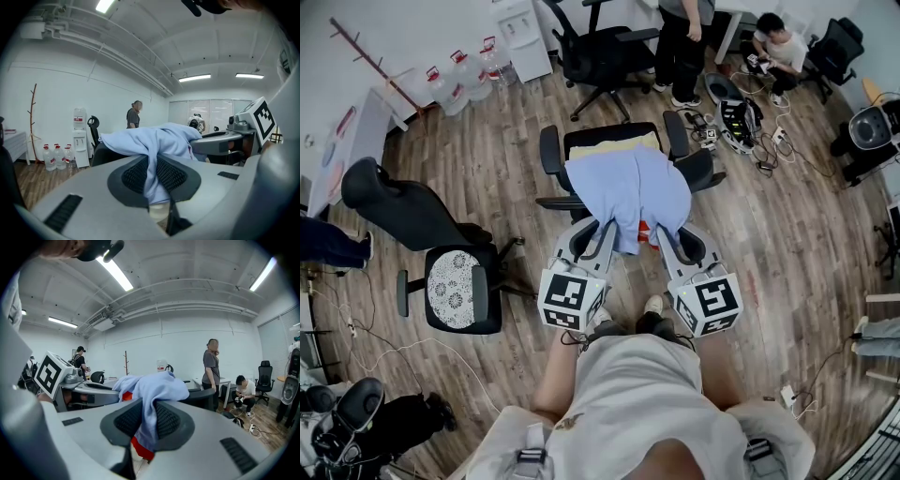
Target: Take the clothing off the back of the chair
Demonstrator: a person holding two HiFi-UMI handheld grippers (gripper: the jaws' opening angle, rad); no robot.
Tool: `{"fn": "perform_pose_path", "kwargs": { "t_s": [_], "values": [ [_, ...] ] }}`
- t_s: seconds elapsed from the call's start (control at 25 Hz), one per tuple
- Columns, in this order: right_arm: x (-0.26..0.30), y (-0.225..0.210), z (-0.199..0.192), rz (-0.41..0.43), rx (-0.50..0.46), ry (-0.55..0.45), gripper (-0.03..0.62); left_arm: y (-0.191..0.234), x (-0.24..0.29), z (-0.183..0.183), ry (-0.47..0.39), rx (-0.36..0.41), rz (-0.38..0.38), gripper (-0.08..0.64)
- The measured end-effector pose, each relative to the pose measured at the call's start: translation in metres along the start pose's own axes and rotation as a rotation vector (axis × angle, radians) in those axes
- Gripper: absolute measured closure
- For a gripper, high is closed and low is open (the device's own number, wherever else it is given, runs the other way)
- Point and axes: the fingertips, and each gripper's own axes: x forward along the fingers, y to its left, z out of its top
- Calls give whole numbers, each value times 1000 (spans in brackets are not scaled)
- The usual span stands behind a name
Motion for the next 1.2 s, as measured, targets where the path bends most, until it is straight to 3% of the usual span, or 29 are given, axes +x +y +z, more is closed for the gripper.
{"fn": "perform_pose_path", "kwargs": {
  "t_s": [1.2],
  "values": [
    [-28, 34, 10, -74, -7, -17, 526, -11, -39, 9, -33, 42, -73, 494]
  ]
}}
